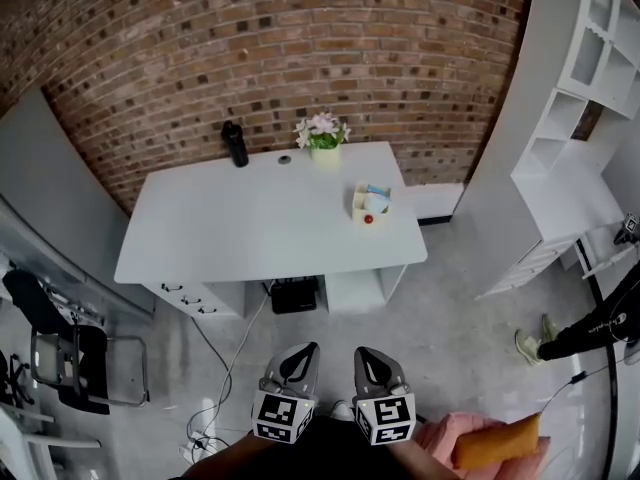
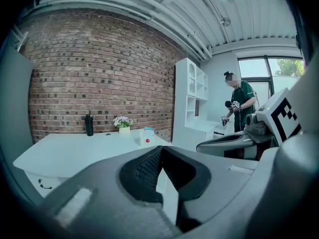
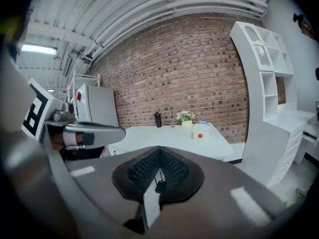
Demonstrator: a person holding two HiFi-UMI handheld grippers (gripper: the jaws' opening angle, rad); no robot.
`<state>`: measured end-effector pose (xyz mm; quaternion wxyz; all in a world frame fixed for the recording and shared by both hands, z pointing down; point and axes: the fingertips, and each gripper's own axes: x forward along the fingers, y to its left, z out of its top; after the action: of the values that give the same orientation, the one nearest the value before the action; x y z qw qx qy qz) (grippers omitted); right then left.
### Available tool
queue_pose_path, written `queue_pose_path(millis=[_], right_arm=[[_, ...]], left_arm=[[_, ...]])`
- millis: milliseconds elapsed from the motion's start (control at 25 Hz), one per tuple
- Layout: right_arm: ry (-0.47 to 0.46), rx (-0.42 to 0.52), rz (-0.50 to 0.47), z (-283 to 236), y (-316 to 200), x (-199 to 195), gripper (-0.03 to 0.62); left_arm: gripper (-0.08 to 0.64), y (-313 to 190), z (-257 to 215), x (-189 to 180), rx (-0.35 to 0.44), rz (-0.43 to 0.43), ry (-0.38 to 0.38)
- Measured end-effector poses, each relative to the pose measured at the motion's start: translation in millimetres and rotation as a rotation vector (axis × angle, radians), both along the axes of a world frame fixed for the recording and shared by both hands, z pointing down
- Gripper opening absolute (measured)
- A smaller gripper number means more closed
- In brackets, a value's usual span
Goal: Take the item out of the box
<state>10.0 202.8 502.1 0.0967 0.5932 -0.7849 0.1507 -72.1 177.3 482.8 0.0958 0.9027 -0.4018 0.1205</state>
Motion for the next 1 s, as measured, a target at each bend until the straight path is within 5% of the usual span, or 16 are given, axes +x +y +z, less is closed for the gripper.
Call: queue_pose_path(millis=[440, 1000], right_arm=[[0.020, -0.016, -0.012, 10.0, -28.6, 11.4, 0.000], [0.045, -0.032, 0.064, 8.7, -141.0, 32.0, 0.002]], left_arm=[[0.005, -29.9, 6.5, 15.8, -0.005, 0.008, 0.010], [0.005, -150.5, 16.9, 43.2, -0.034, 0.108, 0.035]])
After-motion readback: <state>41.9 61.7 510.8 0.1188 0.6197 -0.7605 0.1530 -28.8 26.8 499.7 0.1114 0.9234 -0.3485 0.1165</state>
